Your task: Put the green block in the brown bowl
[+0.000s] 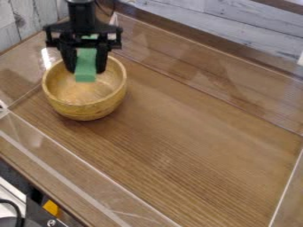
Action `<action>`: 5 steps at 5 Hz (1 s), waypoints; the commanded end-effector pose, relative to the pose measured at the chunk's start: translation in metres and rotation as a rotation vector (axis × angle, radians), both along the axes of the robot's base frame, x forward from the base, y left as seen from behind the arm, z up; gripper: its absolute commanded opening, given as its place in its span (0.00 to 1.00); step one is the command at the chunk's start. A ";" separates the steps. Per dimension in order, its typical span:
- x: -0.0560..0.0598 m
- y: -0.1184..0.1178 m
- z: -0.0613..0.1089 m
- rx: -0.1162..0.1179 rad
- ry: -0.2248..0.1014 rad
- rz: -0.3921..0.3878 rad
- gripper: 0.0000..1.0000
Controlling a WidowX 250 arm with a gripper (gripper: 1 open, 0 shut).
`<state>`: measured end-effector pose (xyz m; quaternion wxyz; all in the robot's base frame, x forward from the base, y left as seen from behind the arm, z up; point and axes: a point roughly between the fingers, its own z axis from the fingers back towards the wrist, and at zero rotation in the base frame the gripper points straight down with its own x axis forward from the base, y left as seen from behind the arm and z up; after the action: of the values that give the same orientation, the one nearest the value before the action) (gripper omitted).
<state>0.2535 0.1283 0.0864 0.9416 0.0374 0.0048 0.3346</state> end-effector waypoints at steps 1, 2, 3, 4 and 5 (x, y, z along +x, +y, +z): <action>0.003 0.012 -0.005 0.026 -0.021 0.002 0.00; 0.002 0.022 -0.018 0.032 -0.009 0.007 0.00; 0.002 0.035 -0.018 0.035 -0.001 -0.014 1.00; 0.003 0.046 -0.016 0.031 0.004 -0.034 0.00; -0.001 0.050 -0.007 0.028 0.010 -0.075 1.00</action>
<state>0.2468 0.1722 0.0605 0.9531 0.0439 0.0351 0.2973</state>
